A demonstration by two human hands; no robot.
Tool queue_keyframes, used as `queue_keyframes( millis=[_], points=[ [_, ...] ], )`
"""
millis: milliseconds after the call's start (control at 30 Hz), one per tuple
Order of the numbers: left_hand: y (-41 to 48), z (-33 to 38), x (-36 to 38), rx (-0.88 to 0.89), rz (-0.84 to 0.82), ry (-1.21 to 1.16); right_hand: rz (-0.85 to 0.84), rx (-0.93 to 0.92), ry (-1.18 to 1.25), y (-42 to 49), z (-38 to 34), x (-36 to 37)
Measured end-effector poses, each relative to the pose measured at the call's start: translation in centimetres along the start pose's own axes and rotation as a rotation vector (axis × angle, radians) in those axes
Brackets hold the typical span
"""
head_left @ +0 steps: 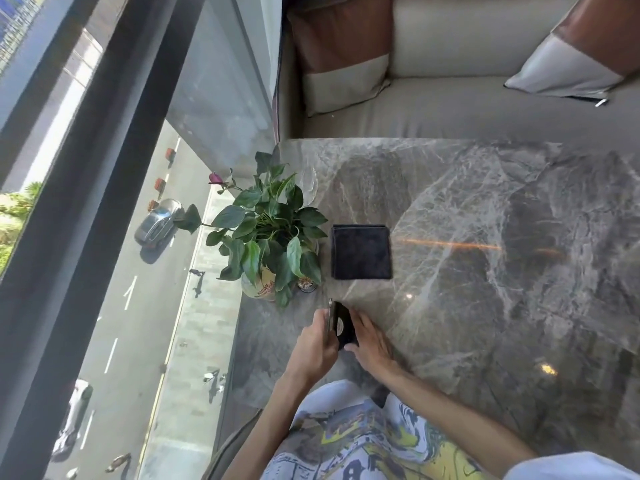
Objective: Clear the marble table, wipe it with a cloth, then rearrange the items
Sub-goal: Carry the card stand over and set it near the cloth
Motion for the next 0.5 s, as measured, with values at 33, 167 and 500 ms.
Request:
queue_keyframes(
  millis=[33, 167, 500],
  points=[
    [0.02, -0.05, 0.02, -0.003, -0.001, -0.004, -0.004, 0.002, 0.003, 0.03, -0.02, 0.0],
    [0.13, -0.18, -0.13, -0.011, -0.008, -0.01, -0.017, 0.008, -0.001, 0.35, 0.01, 0.04],
    [0.63, -0.02, -0.35, 0.002, -0.006, -0.011, -0.037, 0.047, 0.022, 0.82, -0.03, 0.08]
  ],
)
Point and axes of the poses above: each hand's wrist, its own y-axis towards the middle knuckle, its own x-axis out of the palm, z = x × y, the point moved 7 cm from there along y, towards the middle knuckle, and after that the axes turned 7 degrees about -z, right-handed, at the moved point
